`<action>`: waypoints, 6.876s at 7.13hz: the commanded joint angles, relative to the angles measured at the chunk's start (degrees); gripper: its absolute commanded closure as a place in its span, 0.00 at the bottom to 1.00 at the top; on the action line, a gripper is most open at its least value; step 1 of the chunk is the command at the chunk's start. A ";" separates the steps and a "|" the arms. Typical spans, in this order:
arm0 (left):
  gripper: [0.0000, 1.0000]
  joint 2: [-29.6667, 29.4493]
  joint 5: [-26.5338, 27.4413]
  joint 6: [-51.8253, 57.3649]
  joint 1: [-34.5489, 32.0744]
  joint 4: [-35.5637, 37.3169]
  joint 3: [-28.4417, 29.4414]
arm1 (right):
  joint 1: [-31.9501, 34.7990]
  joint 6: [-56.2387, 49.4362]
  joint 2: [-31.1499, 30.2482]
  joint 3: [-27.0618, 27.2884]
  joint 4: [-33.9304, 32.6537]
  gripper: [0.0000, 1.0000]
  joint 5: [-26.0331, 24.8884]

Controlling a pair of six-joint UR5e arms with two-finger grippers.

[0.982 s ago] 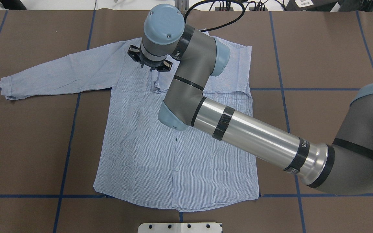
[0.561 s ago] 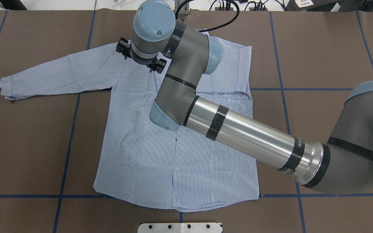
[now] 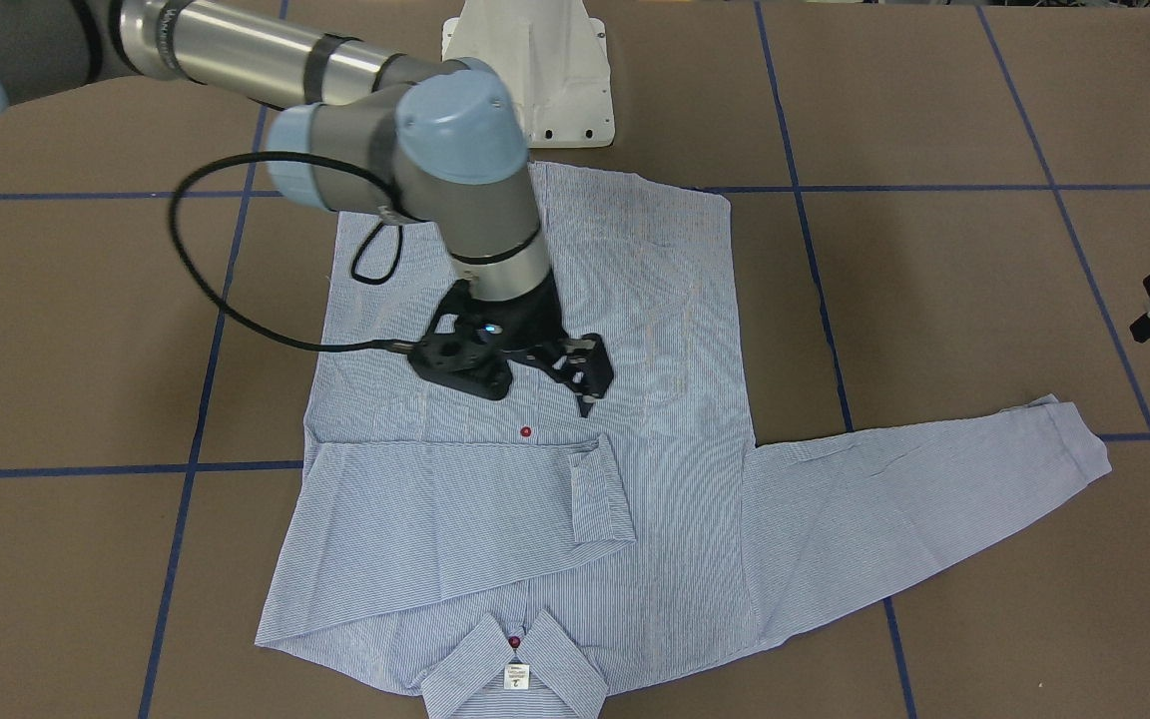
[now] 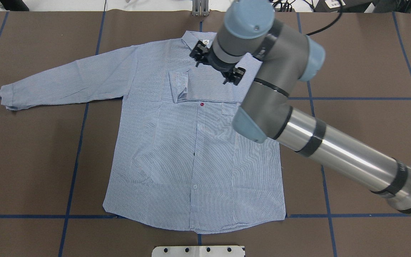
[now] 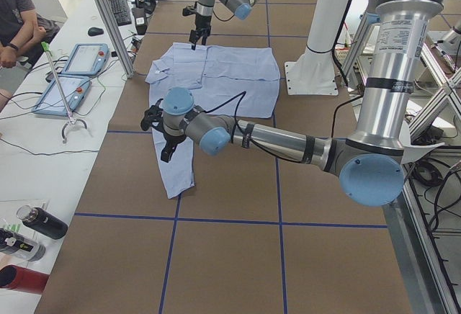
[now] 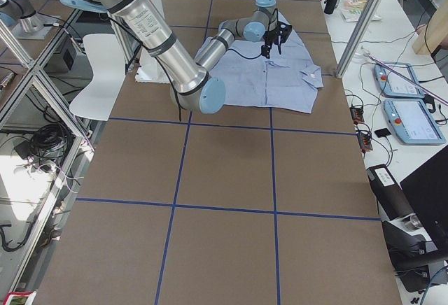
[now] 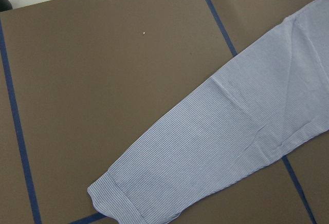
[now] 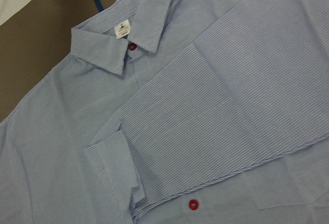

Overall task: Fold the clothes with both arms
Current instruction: 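Withdraw the right gripper while the left gripper reaches the other sleeve cuff, then carry the sleeve with the left gripper across the chest toward the right side, then release the sleeve with the left gripper while the right gripper moves to the hem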

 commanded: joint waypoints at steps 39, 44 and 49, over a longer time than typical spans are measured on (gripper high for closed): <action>0.09 -41.62 33.98 -60.70 45.14 -1.51 -3.03 | 8.33 -13.21 -36.73 24.51 0.24 0.01 2.02; 0.10 -17.51 30.31 -50.24 43.82 4.30 -28.92 | -28.01 21.92 -41.42 36.52 0.42 0.02 -23.71; 0.08 -16.16 32.38 -51.12 43.20 4.40 -31.76 | -42.07 38.93 -43.54 32.94 0.85 0.15 -35.18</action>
